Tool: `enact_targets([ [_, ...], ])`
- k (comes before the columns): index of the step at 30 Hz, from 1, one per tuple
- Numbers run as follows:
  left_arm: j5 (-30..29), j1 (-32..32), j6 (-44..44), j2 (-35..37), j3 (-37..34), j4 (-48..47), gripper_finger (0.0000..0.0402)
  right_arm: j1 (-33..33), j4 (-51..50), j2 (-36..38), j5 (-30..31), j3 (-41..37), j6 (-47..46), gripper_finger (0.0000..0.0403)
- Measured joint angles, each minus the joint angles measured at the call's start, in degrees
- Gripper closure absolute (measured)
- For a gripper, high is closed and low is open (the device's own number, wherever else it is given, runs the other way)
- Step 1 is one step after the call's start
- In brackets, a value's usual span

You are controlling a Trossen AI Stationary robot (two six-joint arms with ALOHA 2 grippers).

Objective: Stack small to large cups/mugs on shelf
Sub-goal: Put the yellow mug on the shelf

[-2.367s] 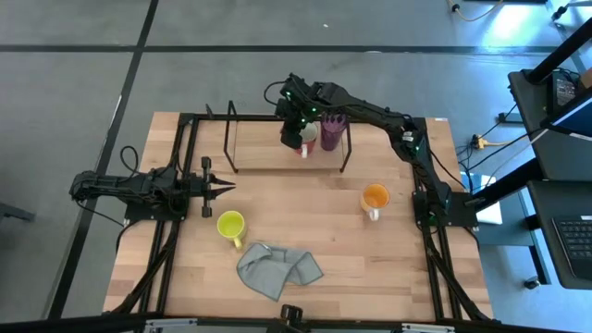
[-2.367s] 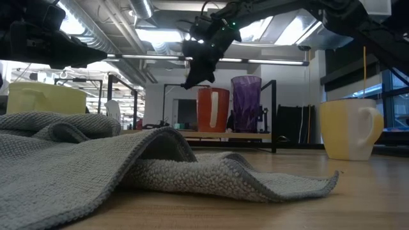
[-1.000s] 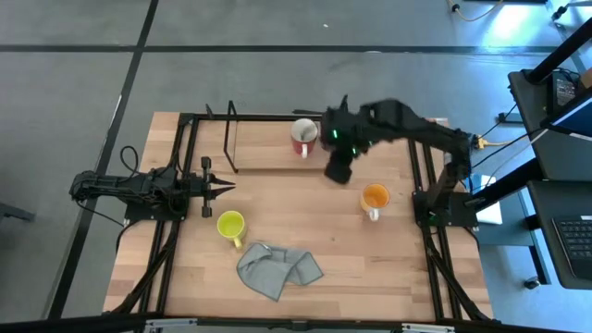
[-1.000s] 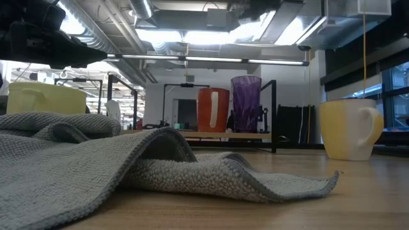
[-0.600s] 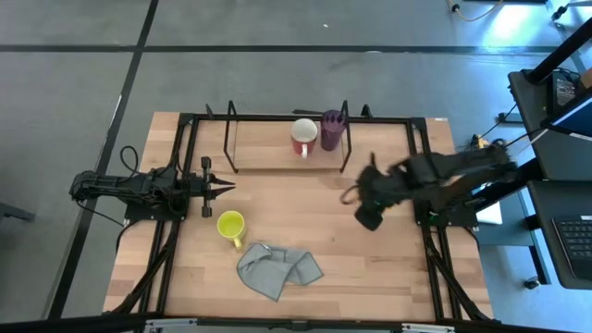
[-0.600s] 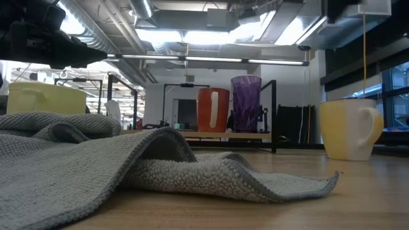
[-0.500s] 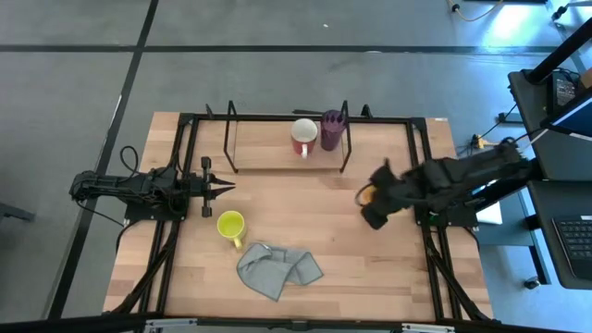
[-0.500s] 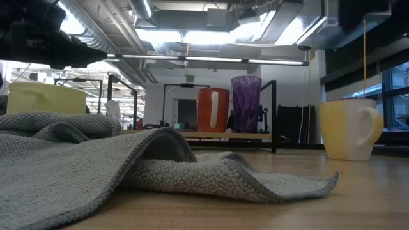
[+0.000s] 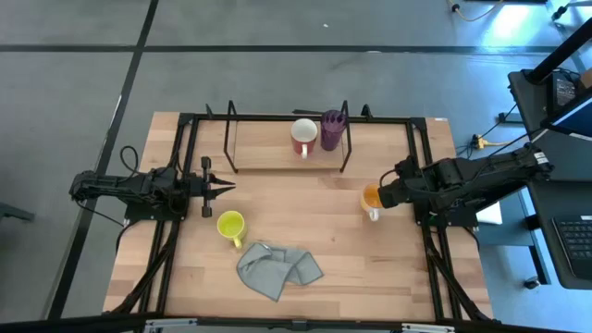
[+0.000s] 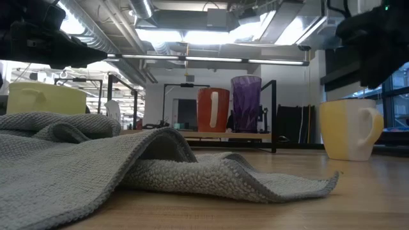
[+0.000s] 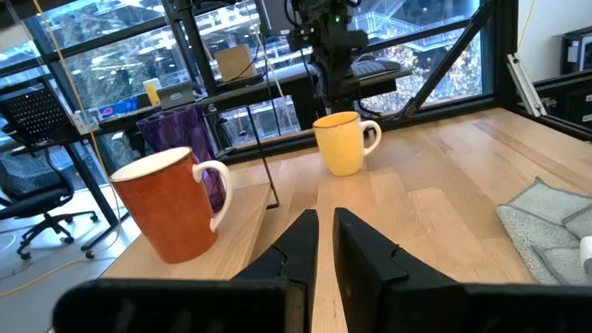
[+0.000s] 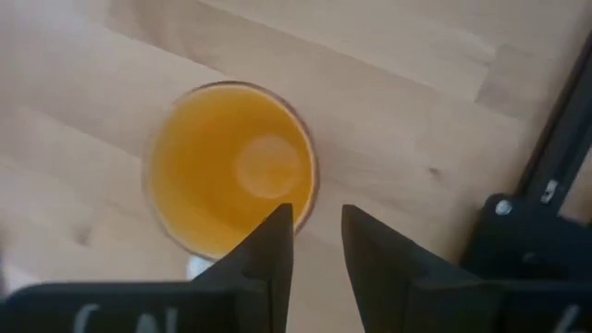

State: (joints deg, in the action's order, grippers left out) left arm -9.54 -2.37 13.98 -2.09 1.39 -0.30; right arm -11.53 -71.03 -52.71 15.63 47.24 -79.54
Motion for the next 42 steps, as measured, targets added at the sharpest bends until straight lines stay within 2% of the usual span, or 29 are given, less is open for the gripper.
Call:
enact_targets([
  [10, -0.02, -0.02, 0.0, 0.0, -0.02, 0.0, 0.0369, 10.3, 5.22, -2.9, -0.51, 1.58, 27.17, 0.0306],
  [17, -0.02, 0.0, 0.0, 0.0, -0.02, 0.0, 0.0369, 19.18, 5.81, -8.9, -8.48, 1.58, 44.1, 0.0306],
  [25, 0.0, 0.0, 0.0, 0.0, -0.01, -0.01, 0.0369, 21.94, 7.6, -13.16, -12.74, 1.58, 57.89, 0.0306],
  [36, -0.02, 0.0, 0.0, 0.0, 0.0, -0.02, 0.0369, 21.93, 10.03, -15.82, -12.71, 1.58, 67.97, 0.0306],
  [42, -0.02, -0.02, 0.0, 0.0, 0.0, 0.0, 0.0369, 21.93, 11.13, -18.41, -12.66, 1.58, 69.52, 0.0309],
])
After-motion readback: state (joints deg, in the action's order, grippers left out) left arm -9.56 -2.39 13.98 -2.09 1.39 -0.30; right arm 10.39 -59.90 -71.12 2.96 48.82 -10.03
